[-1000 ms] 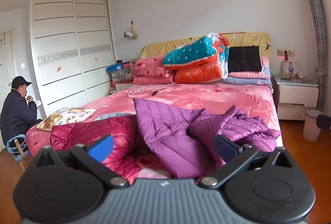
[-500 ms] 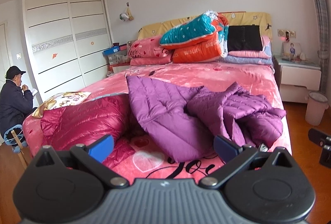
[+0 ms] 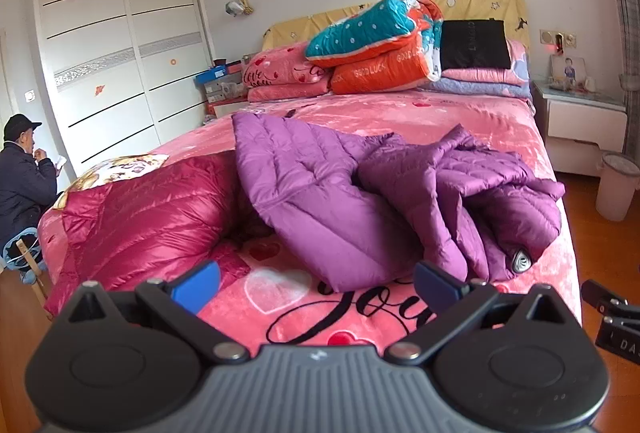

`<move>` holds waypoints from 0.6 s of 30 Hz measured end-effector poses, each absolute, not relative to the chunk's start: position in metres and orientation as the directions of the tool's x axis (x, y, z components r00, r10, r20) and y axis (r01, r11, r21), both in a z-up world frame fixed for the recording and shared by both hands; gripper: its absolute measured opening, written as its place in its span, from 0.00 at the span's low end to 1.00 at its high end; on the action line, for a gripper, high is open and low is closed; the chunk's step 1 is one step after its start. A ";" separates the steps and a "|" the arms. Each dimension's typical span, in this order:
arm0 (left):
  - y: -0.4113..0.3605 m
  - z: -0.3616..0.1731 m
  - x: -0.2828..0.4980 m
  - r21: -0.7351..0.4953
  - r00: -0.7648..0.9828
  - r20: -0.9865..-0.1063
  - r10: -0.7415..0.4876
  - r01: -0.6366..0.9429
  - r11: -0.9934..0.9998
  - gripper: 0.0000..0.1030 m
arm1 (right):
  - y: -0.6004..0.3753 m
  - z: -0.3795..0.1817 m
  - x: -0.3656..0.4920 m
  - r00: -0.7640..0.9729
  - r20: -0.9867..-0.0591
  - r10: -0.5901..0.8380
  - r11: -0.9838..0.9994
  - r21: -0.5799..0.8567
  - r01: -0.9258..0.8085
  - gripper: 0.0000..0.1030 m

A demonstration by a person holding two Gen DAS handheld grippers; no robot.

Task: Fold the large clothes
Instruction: 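Move both open tools toward the purple jacket on the bed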

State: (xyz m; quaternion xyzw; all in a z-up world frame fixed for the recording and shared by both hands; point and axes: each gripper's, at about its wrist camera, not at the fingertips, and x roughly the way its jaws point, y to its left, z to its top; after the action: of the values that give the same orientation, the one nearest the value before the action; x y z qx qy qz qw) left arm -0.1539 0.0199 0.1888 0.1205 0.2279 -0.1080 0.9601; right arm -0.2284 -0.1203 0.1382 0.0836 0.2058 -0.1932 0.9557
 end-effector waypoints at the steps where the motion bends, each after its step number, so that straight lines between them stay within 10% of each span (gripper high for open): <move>1: 0.018 0.187 -0.152 0.186 0.871 -0.466 -0.154 0.267 0.946 1.00 | -0.124 0.135 -0.225 0.836 -0.433 -0.336 0.910 0.080 0.407 1.00; 18: 0.030 0.140 -0.063 0.054 0.871 -0.468 -0.146 0.193 0.980 1.00 | -0.181 0.086 -0.186 0.805 -0.528 -0.270 0.871 0.223 0.438 1.00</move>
State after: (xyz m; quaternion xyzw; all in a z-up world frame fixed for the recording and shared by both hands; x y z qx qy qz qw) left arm -0.0631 0.0301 0.1398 0.0497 0.2378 -0.0879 0.9660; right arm -0.1865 -0.1815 0.0864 0.1696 0.2479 -0.1894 0.9348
